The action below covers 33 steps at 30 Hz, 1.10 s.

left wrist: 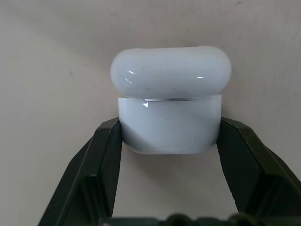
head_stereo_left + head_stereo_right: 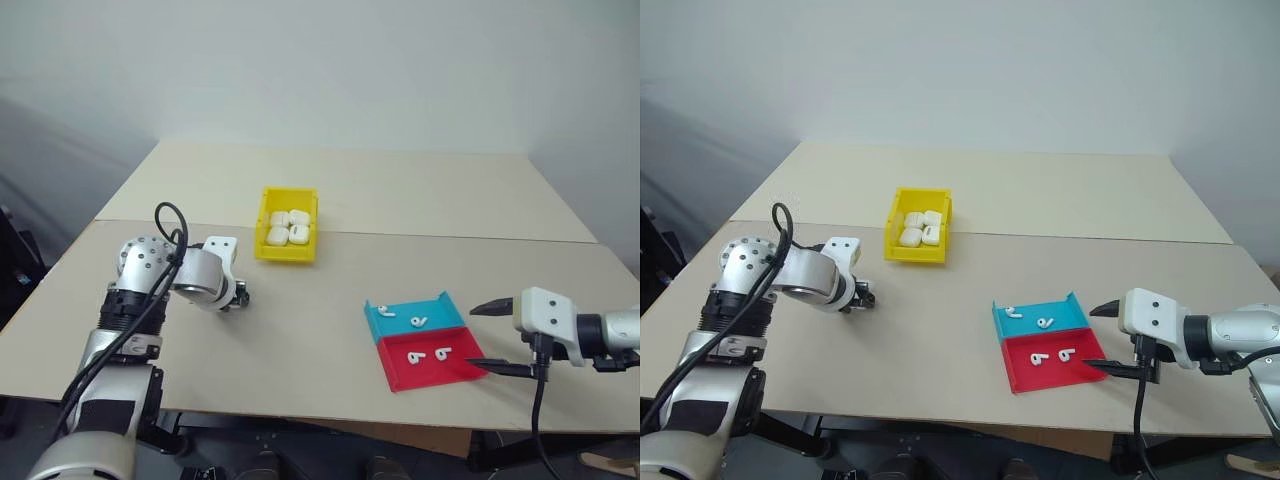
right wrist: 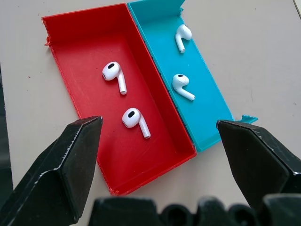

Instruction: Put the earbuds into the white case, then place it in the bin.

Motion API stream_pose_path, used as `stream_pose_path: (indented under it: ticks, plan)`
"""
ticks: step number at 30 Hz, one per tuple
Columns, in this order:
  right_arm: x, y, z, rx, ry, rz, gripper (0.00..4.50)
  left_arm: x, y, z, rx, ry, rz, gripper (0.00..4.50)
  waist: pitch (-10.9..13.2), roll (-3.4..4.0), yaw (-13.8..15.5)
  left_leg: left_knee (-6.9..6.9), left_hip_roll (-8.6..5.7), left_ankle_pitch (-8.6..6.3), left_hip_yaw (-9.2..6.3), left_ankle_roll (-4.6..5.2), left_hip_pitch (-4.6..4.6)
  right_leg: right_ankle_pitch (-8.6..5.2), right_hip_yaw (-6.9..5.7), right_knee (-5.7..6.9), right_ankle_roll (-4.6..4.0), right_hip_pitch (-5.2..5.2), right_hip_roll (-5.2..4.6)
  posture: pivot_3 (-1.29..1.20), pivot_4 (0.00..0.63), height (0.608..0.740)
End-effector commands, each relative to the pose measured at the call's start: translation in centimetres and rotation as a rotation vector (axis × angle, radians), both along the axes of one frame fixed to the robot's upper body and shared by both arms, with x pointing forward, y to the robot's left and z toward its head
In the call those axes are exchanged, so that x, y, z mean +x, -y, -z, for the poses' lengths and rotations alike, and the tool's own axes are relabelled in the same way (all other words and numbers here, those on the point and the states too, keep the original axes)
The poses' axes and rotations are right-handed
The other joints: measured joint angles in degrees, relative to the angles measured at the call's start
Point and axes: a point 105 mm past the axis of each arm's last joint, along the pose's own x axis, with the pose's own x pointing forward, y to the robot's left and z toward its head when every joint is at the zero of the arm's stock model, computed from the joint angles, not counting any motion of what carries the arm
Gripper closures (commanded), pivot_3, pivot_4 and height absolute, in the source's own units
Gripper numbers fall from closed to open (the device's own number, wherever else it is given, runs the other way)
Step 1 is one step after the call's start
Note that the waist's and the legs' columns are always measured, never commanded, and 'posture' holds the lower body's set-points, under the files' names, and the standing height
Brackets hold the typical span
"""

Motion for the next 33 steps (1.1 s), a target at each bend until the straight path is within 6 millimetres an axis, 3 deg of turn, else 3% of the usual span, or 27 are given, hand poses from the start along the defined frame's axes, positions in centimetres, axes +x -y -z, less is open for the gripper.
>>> stream_pose_path:
  ticks: [1, 6, 10, 12, 15, 19, 24, 32, 33]
  plan:
    - [0.1, 0.2, -1.3, -0.022, 0.053, 0.007, 0.0, 0.3, -0.1, -3.3, 0.02, 0.128, 0.043, 1.76, 0.0, 0.0, 0.0, 0.0, 0.0, 0.0, 0.0, 0.0, -0.01, 0.0, 0.0, -0.01, 0.0, 0.0, 0.0, 0.0, 0.15, 0.74]
    - [0.4, 0.3, -2.4, -0.024, 0.084, 0.007, 0.0, -0.4, 0.2, -8.8, -0.036, 0.317, 0.197, 1.76, 0.0, -0.02, -0.1, -0.01, 0.0, 0.0, 0.0, -0.02, -0.02, 0.0, 0.0, 0.01, 0.0, -0.05, 0.01, 0.0, 0.15, 0.74]
    - [0.7, -0.1, -3.7, -0.035, 0.12, -0.02, 0.0, -3.1, 1.7, -11.5, -0.097, 0.479, 0.428, 1.76, 0.0, -0.01, -0.4, -0.07, 0.0, -0.01, 0.04, -0.05, 0.0, -0.01, 0.01, -0.03, 0.0, -0.06, -0.01, 0.0, 0.15, 0.74]
    - [0.7, -0.4, -4.4, -0.055, 0.125, -0.047, 0.0, -5.0, 3.4, -12.9, -0.088, 0.734, 0.609, 1.76, 0.0, 0.06, -0.7, -0.15, 0.01, -0.01, 0.07, -0.07, 0.02, -0.02, 0.02, -0.1, -0.01, -0.06, -0.02, 0.0, 0.15, 0.74]
    - [0.2, -1.2, -5.2, -0.106, 0.099, -0.123, 0.0, -8.9, 6.3, -10.9, -0.129, 0.85, 0.983, 1.76, -0.1, 0.11, -0.9, -0.5, 0.01, 0.08, 0.22, -0.27, 0.12, -0.03, 0.1, -0.29, -0.09, -0.06, -0.07, 0.0, 0.15, 0.74]
    - [-0.7, -2.4, -5.9, -0.209, 0.07, -0.258, 0.0, -9.5, 7.5, -8.1, -0.207, 1.067, 1.057, 1.76, -0.1, 0.23, 0.1, -0.52, 0.08, 0.14, 0.19, -0.31, 0.07, -0.05, 0.01, -0.6, -0.49, -0.01, -0.03, 0.0, 0.15, 0.74]
    - [-1.3, -2.7, -5.4, -0.391, 0.013, -0.376, 0.0, -9.9, 8.1, -7.5, -0.388, 1.33, 1.07, 1.76, -0.2, 0.24, 0.4, -0.32, 0.11, 0.17, 0.24, -0.14, -0.06, 0.1, 0.02, -0.76, -0.35, 0.02, -0.06, 0.0, 0.15, 0.74]
    - [-0.1, -3.0, -4.0, -0.585, -0.052, -0.358, 0.0, -10.5, 8.6, -5.7, -0.562, 1.449, 1.167, 1.76, -0.2, 0.29, 0.0, -0.17, 0.17, 0.08, 0.24, 0.03, -0.13, 0.13, 0.06, -0.69, -0.32, -0.06, 0.04, 0.0, 0.15, 0.74]
    - [0.0, -3.1, -3.8, -0.598, -0.046, -0.373, 0.18, -10.5, 8.6, -5.5, -0.568, 1.451, 1.176, 1.76, -0.2, 0.29, 0.0, -0.17, 0.17, 0.07, 0.24, 0.04, -0.14, 0.14, 0.06, -0.69, -0.32, -0.06, 0.04, 0.0, 0.15, 0.74]
